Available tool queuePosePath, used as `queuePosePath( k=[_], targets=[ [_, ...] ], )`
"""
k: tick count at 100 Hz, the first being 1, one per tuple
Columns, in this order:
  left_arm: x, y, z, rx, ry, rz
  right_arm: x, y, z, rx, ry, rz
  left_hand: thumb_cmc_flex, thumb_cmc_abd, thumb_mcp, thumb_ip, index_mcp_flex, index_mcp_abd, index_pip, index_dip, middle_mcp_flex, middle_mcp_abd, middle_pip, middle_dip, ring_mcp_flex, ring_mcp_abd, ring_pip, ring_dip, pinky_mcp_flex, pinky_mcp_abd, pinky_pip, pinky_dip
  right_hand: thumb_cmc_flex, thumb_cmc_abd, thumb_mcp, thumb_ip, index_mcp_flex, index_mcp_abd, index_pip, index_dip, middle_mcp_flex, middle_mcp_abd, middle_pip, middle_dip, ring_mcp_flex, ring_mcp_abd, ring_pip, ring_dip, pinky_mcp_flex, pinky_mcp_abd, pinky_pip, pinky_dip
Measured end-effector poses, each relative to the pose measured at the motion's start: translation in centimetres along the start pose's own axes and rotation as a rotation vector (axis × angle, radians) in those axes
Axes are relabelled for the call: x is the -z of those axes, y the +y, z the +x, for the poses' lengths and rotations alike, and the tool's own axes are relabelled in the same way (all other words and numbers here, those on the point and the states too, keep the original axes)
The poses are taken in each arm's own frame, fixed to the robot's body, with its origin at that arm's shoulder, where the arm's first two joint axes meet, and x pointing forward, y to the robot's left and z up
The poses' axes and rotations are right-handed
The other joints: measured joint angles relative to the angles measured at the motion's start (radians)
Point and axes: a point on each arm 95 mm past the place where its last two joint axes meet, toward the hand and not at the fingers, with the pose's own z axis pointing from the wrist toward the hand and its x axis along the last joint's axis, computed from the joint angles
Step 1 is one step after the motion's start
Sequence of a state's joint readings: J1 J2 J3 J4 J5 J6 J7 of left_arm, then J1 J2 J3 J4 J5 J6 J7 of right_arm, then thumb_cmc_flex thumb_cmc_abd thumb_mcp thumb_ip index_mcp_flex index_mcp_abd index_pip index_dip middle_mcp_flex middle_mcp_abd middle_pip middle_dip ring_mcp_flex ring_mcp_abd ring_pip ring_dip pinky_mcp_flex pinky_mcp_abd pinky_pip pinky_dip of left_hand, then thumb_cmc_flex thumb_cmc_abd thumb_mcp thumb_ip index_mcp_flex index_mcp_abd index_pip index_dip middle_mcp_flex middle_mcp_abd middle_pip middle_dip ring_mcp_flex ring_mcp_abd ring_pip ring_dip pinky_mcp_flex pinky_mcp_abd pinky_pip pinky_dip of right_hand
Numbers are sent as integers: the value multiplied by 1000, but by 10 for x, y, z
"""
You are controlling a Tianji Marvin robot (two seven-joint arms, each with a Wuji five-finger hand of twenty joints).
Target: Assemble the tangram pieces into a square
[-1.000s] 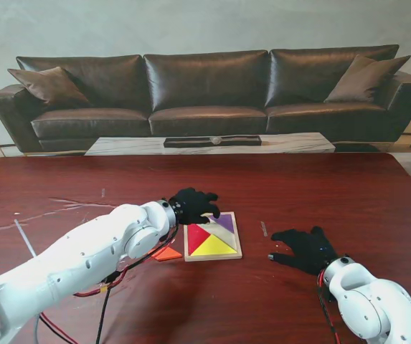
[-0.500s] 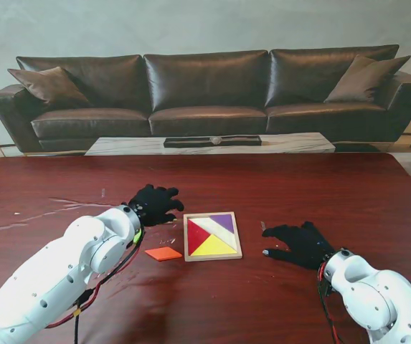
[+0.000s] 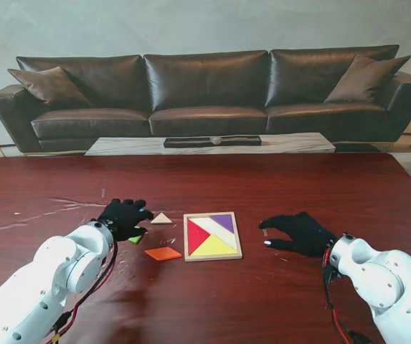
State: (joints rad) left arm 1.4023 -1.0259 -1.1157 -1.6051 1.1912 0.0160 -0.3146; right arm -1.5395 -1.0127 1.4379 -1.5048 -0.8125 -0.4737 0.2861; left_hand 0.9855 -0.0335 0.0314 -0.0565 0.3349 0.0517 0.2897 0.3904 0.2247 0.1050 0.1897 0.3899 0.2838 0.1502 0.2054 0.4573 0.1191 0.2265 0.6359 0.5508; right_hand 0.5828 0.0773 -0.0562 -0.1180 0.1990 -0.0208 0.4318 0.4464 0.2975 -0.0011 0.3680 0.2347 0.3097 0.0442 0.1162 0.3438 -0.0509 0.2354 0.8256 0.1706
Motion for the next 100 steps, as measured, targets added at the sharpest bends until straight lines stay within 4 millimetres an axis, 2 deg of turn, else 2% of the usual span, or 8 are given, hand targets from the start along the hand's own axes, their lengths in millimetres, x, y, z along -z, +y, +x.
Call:
queuePosePath(
  k=[21,29,40,50,63,81,100],
  targets=[
    [8,11,-9,60,-32,-19,-3,5,-3,10,53,13,-21,12,-17,9,-35,19,-50,-16,-19,1,-23,-1,-51,10,-17,-19,-19,0,-40,-38,-26,6,0,0,-25,-14,-25,-5,-14,-30,-31,-25,-25,-13,-13,-26,-2,-28,-41,-30],
    [11,15,-11,72,-42,-20,-3,7,-3,18,64,12,-31,12,-31,9,-43,21,-56,-16,-19,2,-26,-1,-51,10,-24,-23,-29,0,-52,-46,-26,6,0,0,-46,-18,-58,-29,-15,-30,-55,-37,-26,-14,-19,-38,-2,-38,-53,-50],
    [15,19,-11,91,-41,-25,-3,8,-4,24,67,11,-32,12,-31,9,-50,24,-76,-16,-19,2,-30,-1,-53,10,-27,-24,-35,0,-63,-47,-26,7,0,0,-52,-23,-61,-29,-15,-30,-66,-43,-36,-22,-22,-47,-2,-38,-56,-54],
    [17,22,-7,94,-29,-34,-2,8,-5,28,58,5,-70,12,-34,9,-50,28,-81,-16,-29,11,-44,-4,-62,10,-29,-34,-41,0,-65,-57,-26,7,0,0,-52,-24,-64,-29,-15,-31,-70,-45,-36,-22,-22,-49,-2,-38,-60,-56],
    [17,27,9,92,-14,-50,1,6,-6,32,38,7,-96,12,-36,9,-50,45,-102,-16,-28,21,-60,-24,-63,18,-44,-49,-51,0,-89,-71,-27,7,0,0,-52,-24,-65,-36,-15,-31,-79,-45,-36,-22,-22,-49,-2,-36,-67,-58],
    [15,36,42,115,28,-51,7,3,-6,40,21,13,-104,11,-36,9,-50,62,-116,-16,-26,25,-70,-35,-63,21,-51,-58,-54,-12,-92,-87,-27,7,0,0,-52,-24,-65,-36,-15,-31,-79,-45,-36,-22,-22,-50,-2,-36,-67,-67],
    [11,41,69,92,31,-27,14,1,-7,43,7,2,-104,9,-36,9,-31,83,-116,-16,51,53,-75,-37,-56,21,-46,-58,-37,-25,-78,-93,-27,7,0,0,-52,-24,-65,-36,-15,-31,-79,-45,-36,-22,-22,-50,-2,-36,-67,-68]
  ],
)
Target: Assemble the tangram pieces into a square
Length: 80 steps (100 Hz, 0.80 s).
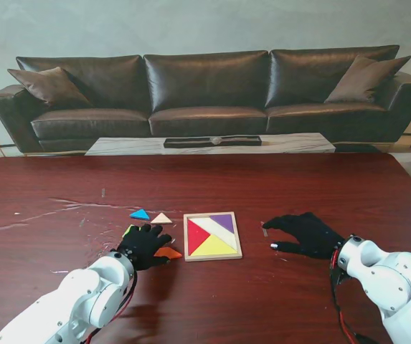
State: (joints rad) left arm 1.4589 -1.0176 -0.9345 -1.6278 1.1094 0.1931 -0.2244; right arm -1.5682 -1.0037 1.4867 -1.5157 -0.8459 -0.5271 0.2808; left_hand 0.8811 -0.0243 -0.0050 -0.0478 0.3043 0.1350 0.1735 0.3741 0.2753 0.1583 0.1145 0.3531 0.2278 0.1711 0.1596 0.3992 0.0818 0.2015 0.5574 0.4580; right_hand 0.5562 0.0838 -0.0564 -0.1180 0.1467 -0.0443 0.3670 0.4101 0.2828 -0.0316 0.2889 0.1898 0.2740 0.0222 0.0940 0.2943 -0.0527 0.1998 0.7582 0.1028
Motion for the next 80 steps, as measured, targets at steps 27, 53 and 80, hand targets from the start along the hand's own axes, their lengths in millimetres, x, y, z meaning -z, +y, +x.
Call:
queuePosePath(
  k=[27,53,80],
  targets=[
    [-9,4,15,-8,-26,2,5,-3,-1,3,-9,-8,2,-25,0,0,12,25,0,0,35,20,20,0,51,15,55,10,48,-1,108,2,0,0,0,0,0,0,0,0,0,0,0,0,0,0,0,0,0,8,0,-2],
    [-13,6,22,-5,-66,-42,7,-3,-1,3,0,-4,15,-51,1,0,12,47,0,0,48,61,45,-4,102,52,77,14,91,4,162,12,0,0,0,0,0,0,0,0,0,0,0,0,0,0,0,0,0,8,0,-2],
    [-22,10,22,-14,-87,-65,6,-3,0,-4,14,-1,20,-51,1,0,12,57,0,0,48,63,53,-14,102,56,77,0,95,13,164,-12,0,0,0,0,0,0,0,-1,0,0,0,0,0,0,0,0,0,9,0,-12]
  ],
)
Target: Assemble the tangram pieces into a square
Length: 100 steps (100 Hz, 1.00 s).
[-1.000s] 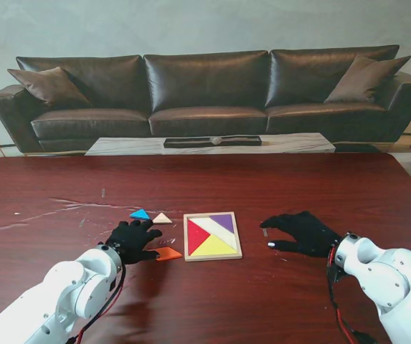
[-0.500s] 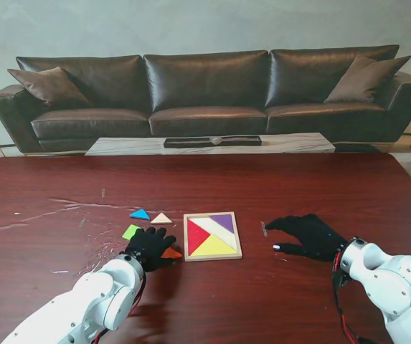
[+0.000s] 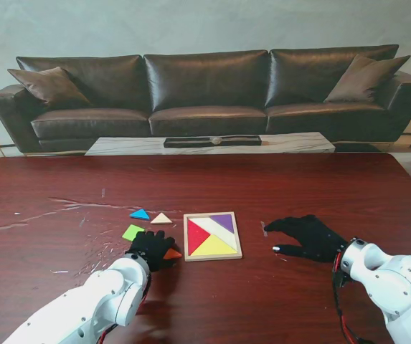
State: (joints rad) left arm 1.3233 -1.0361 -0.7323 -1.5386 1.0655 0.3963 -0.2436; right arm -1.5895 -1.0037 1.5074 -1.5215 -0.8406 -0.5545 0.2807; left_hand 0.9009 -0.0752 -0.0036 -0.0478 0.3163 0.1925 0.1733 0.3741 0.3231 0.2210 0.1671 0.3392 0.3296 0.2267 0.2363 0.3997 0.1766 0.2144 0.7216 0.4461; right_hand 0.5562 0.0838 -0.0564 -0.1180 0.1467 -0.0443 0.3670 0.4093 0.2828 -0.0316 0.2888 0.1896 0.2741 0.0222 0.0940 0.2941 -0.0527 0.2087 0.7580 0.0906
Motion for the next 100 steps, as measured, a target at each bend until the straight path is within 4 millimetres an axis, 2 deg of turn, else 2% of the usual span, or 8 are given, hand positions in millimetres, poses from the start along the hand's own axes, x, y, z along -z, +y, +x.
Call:
queuePosePath(
  k=[28,53,79,100],
  targets=[
    [-7,0,-2,17,-24,-40,0,-1,0,-3,-1,1,31,-15,11,0,28,19,-8,0,40,19,39,-10,31,7,37,-1,52,1,33,-12,0,0,0,0,0,0,0,0,0,0,0,0,0,0,0,0,0,1,0,-1],
    [-2,1,1,13,-44,-45,0,-2,0,-5,0,1,45,-7,27,0,37,19,4,-11,97,20,68,-10,80,7,71,-1,100,1,68,-12,0,0,0,0,0,0,0,0,0,0,0,0,0,0,0,0,0,3,0,-1],
    [0,3,4,17,-48,-41,-1,-2,1,-3,1,-2,48,-7,43,1,58,21,10,-12,107,22,73,-18,130,7,75,-1,134,11,89,-13,0,0,0,0,0,0,0,0,0,0,0,0,0,0,0,0,0,3,0,-1],
    [2,4,5,15,-52,-30,-2,-3,2,-3,0,-1,57,-27,62,1,70,27,61,-12,157,28,74,-21,190,9,86,2,202,14,122,-13,0,0,0,0,0,0,0,-1,0,0,0,0,0,0,0,0,0,3,0,-1]
  ],
)
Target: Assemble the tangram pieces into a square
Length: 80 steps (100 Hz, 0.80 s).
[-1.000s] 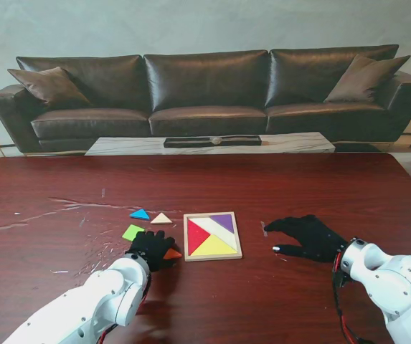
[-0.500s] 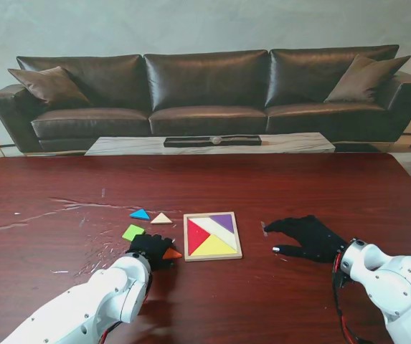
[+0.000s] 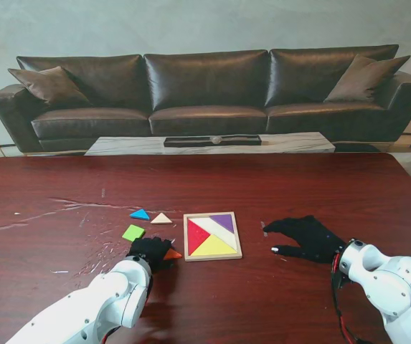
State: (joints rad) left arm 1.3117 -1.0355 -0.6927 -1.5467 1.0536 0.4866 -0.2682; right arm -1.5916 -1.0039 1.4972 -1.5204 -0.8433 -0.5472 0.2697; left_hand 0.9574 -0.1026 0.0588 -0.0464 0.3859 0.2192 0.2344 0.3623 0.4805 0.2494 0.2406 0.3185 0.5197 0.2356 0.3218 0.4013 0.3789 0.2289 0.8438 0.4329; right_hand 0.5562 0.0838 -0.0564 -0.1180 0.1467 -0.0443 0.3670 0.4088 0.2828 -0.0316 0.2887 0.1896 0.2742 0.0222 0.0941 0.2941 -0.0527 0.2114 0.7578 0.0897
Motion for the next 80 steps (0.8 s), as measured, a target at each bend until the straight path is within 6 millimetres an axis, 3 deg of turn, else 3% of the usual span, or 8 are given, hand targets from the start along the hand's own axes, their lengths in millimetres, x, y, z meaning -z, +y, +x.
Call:
queuePosePath(
  k=[14,34,45,61,67,80],
  targets=[
    [2,0,0,-1,-7,6,-1,0,1,0,-1,0,25,-27,47,0,1,0,57,0,21,-2,24,20,34,1,0,9,50,0,27,-13,0,0,0,0,0,0,0,0,0,0,0,0,0,0,0,0,0,0,0,0],
    [2,1,1,-6,-13,22,-1,-1,1,1,-2,0,31,-111,239,0,21,-1,132,3,56,-8,62,56,82,-3,13,35,134,-29,75,-47,0,0,0,0,0,0,0,-1,0,0,0,0,0,0,0,0,0,8,0,0],
    [-1,1,-1,-2,-13,42,-1,-1,1,1,-4,0,20,-171,348,0,38,-15,208,24,83,-12,120,100,120,-6,45,78,178,-50,102,-57,0,0,0,0,0,0,0,-1,0,0,0,0,0,0,0,0,0,8,0,0],
    [-6,0,-3,-17,-3,66,-1,-1,1,2,-7,1,-16,-234,416,-1,50,-25,309,71,124,-13,188,170,180,-11,114,154,240,-62,147,-46,0,0,0,0,0,0,0,-1,0,0,0,0,0,0,0,0,0,9,0,0],
    [-8,-1,-4,-22,-1,71,0,-1,0,3,-8,1,-30,-250,436,-34,50,-25,355,87,145,-12,219,258,205,-26,173,213,264,-68,165,-21,0,0,0,0,0,0,0,-1,0,0,0,0,0,0,0,0,0,9,0,0],
    [-11,-1,-5,-36,2,72,0,-1,0,4,-9,1,-68,-254,478,-61,43,-20,407,98,198,-25,314,401,236,-51,247,283,284,-77,177,14,0,0,0,0,0,0,0,-1,0,0,0,0,0,0,0,0,0,9,0,0]
  ],
)
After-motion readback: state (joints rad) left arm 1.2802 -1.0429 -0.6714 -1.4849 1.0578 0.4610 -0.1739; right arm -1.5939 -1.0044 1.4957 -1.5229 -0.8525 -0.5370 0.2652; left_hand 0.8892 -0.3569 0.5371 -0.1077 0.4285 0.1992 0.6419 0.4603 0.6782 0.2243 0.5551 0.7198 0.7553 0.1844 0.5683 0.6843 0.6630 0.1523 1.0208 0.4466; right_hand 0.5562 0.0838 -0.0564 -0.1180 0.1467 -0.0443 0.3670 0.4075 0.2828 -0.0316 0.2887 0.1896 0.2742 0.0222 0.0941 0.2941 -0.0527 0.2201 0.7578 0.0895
